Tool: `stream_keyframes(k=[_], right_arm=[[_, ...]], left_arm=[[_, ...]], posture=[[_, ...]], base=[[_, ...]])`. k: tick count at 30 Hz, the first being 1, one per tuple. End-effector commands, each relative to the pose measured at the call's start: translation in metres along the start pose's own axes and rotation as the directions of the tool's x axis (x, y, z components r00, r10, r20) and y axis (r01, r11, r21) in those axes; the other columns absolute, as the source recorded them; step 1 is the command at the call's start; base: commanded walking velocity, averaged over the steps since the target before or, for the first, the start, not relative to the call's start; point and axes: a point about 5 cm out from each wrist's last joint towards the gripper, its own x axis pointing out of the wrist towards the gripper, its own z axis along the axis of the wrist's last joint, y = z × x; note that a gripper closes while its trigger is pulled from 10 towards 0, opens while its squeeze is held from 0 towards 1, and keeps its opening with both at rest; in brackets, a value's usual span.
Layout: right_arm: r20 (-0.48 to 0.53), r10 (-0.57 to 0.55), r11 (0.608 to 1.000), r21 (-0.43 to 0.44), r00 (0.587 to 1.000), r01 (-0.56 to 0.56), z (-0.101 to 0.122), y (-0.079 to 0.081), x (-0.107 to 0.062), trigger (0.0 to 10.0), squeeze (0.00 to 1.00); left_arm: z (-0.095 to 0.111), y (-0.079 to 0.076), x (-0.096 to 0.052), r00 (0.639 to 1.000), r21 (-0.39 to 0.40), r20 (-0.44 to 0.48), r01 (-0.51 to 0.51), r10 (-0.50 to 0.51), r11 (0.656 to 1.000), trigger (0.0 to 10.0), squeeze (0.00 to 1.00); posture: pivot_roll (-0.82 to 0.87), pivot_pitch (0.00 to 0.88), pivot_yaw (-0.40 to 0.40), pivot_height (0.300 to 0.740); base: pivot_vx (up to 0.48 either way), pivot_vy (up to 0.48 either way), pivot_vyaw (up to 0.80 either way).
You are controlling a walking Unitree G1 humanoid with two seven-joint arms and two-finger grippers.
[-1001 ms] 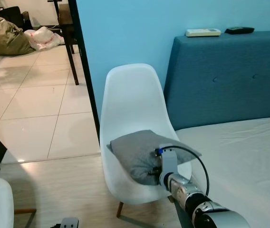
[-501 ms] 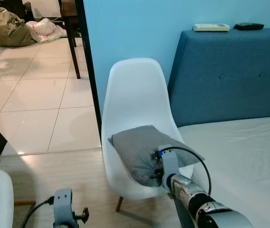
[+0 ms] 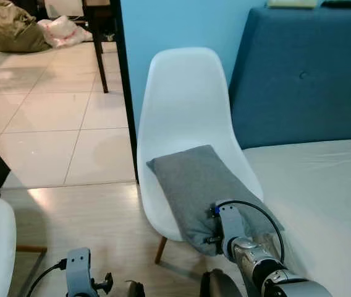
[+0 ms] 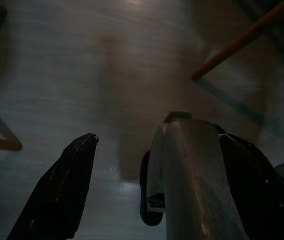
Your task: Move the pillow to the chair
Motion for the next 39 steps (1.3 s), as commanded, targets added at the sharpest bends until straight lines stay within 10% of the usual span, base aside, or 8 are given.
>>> stream_keyframes(k=[1,14,16,17,18,19,28,39], right_arm=[[0.007,-0.001,0.999,-0.042,1.0,0.001,0.0,-0.001,0.0,10.0,0.0],[0.238,-0.068,0.988,-0.118,0.969,0.099,0.071,0.003,-0.006,10.0,0.0],[0.251,-0.098,0.983,-0.128,0.963,0.133,0.078,0.001,-0.007,10.0,0.31],[0.251,-0.098,0.983,-0.128,0.963,0.133,0.078,0.001,-0.007,10.0,0.31],[0.254,-0.115,0.978,-0.138,0.96,0.154,0.077,-0.001,-0.007,10.0,0.96],[0.247,-0.127,0.977,-0.133,0.961,0.164,0.074,-0.004,-0.007,10.0,1.0],[0.208,-0.101,0.991,0.11,0.973,0.079,0.046,-0.02,-0.005,10.0,1.0],[0.16,0.091,0.991,0.087,0.983,-0.105,0.023,-0.022,-0.005,10.0,1.0]], left_arm=[[-0.004,-0.001,-0.001,1.0,-0.014,-0.009,0.004,-0.004,1.0,10.0,0.0],[-0.006,-0.008,-0.002,0.999,-0.014,0.004,0.038,-0.038,0.999,10.0,0.0],[-0.005,-0.011,-0.001,0.999,-0.016,0.006,0.047,-0.047,0.999,10.0,0.0],[-0.005,-0.011,-0.001,0.999,-0.016,0.006,0.047,-0.047,0.999,10.0,0.0],[-0.004,-0.013,0.0,0.999,-0.017,0.007,0.053,-0.053,0.998,10.0,0.0],[-0.003,-0.015,0.0,0.998,-0.016,0.008,0.059,-0.059,0.998,10.0,0.0],[0.008,-0.032,0.007,0.993,-0.004,-0.001,0.122,-0.122,0.993,10.0,0.0],[0.011,-0.04,0.01,0.984,0.045,-0.048,0.172,-0.17,0.984,10.0,0.0]], posture=[[0.08,0.132,-0.022,0.62],[0.1,0.145,-0.021,0.62],[0.1,0.133,-0.022,0.62],[0.1,0.133,-0.022,0.62],[0.09,0.13,-0.022,0.62],[0.09,0.122,-0.022,0.62],[0.06,0.056,-0.018,0.62],[0.01,0.0,-0.001,0.62]], base=[[0.0,0.0,0.0],[0.0,0.0,0.0],[0.0,0.0,0.0],[0.0,0.0,0.0],[0.0,0.0,0.0],[0.0,0.0,0.0],[0.0,0.0,0.0],[0.0,0.0,0.0]])
